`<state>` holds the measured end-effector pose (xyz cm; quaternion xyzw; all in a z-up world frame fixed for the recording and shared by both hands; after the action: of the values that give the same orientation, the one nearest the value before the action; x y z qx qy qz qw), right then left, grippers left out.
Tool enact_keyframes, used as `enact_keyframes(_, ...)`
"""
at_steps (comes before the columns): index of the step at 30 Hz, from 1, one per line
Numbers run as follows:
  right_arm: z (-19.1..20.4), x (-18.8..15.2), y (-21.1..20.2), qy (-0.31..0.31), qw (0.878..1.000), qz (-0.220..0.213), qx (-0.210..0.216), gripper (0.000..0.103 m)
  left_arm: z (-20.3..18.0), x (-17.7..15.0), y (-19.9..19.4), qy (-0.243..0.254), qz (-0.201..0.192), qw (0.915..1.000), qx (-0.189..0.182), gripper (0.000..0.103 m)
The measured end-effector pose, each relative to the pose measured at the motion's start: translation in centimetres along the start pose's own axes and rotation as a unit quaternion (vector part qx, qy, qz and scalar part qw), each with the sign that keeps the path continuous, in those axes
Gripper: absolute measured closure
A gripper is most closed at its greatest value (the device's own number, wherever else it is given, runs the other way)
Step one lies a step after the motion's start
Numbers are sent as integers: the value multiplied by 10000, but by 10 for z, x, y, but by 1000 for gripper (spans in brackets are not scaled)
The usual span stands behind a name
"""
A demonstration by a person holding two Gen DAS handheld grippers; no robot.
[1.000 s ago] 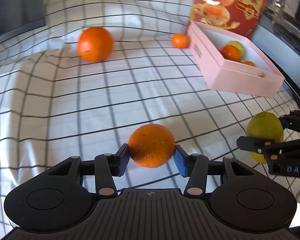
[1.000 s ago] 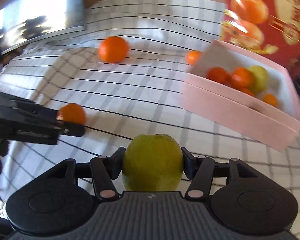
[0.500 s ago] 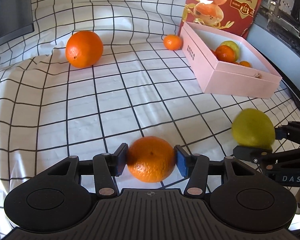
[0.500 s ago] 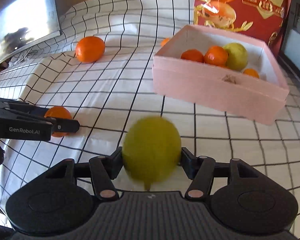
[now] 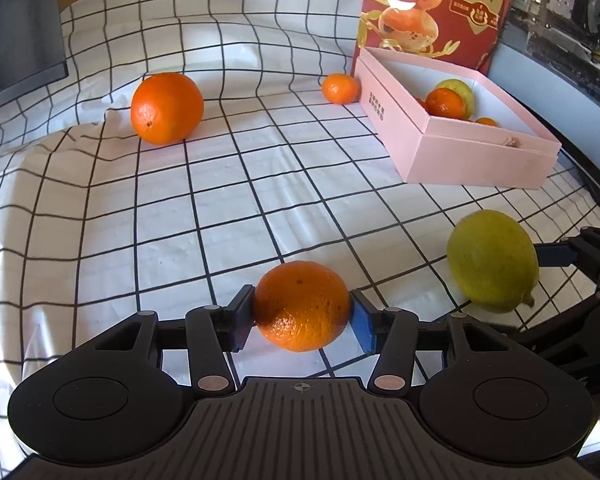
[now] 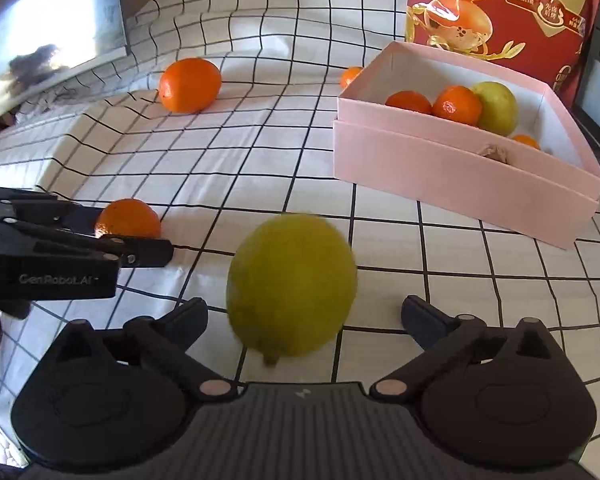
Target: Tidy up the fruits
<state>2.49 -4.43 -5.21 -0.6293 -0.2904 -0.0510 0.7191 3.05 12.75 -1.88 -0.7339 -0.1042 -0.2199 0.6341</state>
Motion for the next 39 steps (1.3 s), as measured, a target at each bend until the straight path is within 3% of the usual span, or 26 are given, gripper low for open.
enact_keyframes(3,6,0,2,-287,9994,65,-171,0,5,-2,-3,-211,0,9997,-118,49)
enact_keyframes(9,1,4,-3,-229,9997,23,91,9,7,-6,-6,-266,-13,9995,-168,49)
enact_keyframes(16,-2,8,-7,-208,9997,25,120,31,4,-5,-5,-167,68,9998,-46,49)
enact_keyframes(22,-6,5,-20,-181,9996,-156,149,42,4,-5,-5,-118,72,9999,-24,49)
enact_keyframes(39,-32,-9,-33,60,10000,32,14,43,1,-3,-7,-193,-12,9998,21,49)
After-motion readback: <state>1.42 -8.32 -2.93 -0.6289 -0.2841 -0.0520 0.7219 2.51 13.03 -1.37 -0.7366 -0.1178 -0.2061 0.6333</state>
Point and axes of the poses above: each gripper's, at about its wrist camera, not at the fingertips, and y roughly the way its jaws point, z to its left, x to its top, the point moved 6 cm from there along y, roughly the way its jaws point, and after that the axes turned 13 degrees about z, right-handed, at the moved point
